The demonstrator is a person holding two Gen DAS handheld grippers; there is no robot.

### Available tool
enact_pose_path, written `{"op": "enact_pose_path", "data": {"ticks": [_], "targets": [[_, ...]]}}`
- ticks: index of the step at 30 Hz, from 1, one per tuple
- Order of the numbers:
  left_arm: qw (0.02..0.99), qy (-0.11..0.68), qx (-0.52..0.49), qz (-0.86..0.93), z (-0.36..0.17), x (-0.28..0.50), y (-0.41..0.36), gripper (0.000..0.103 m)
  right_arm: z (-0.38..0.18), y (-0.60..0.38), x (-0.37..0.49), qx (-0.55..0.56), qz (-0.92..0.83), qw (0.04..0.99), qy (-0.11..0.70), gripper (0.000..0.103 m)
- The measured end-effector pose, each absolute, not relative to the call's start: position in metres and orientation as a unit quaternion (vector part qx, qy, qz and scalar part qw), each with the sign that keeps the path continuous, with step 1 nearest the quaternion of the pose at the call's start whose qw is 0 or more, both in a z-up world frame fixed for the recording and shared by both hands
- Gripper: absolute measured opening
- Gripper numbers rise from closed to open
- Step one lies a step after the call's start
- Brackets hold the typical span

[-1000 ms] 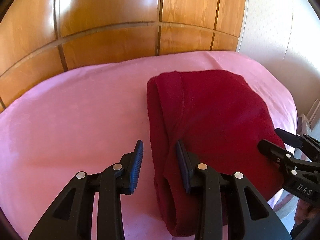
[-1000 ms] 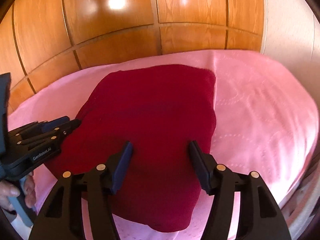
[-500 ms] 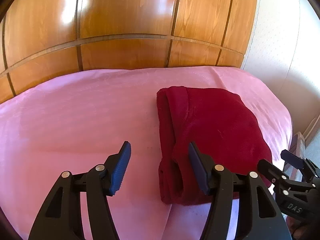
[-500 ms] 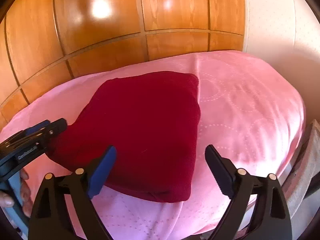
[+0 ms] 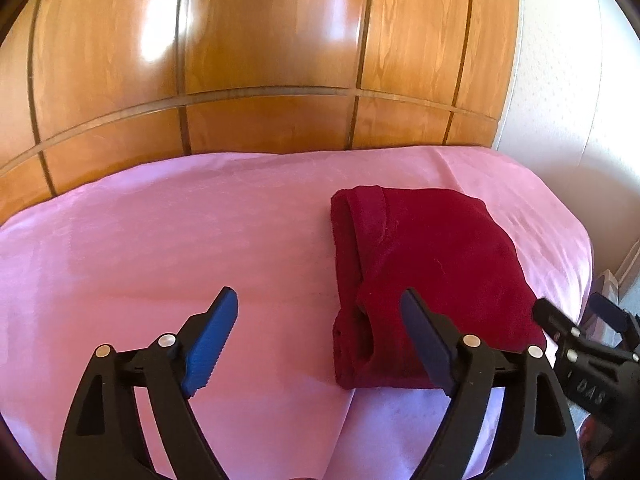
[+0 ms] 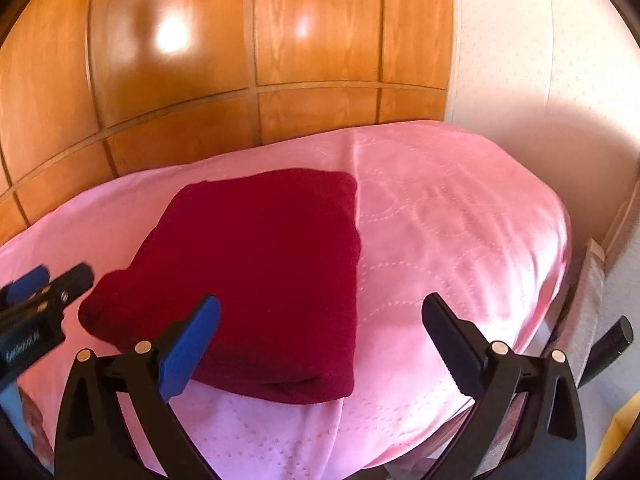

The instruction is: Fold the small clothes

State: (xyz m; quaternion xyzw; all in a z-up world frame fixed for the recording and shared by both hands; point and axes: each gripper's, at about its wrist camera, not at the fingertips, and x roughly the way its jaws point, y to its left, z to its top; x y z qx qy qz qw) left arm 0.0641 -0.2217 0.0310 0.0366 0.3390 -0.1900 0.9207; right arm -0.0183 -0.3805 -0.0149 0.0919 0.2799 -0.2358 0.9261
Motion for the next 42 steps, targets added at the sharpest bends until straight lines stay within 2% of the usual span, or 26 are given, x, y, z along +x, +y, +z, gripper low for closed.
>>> {"op": "enact_pose_path", "data": {"ticks": [5,17,42], "targets": [[0.925,0.331,0.036,-0.181,0.036,0.056,-0.216,0.094,-0.011,-0.377,-0.019,0.096,-0.249,0.923,0.278,0.101],[0.929,0.326,0.044,-0.168,0.040,0.047,-0.217,0.098,-0.013,-0.366,-0.025,0.087,-0.246,0.925,0.274,0.101],[0.931,0.317,0.044,-0.176,0.047,0.040,-0.222,0.098,-0.018,-0.371,-0.023,0.092,-0.241,0.927,0.273,0.101]]}}
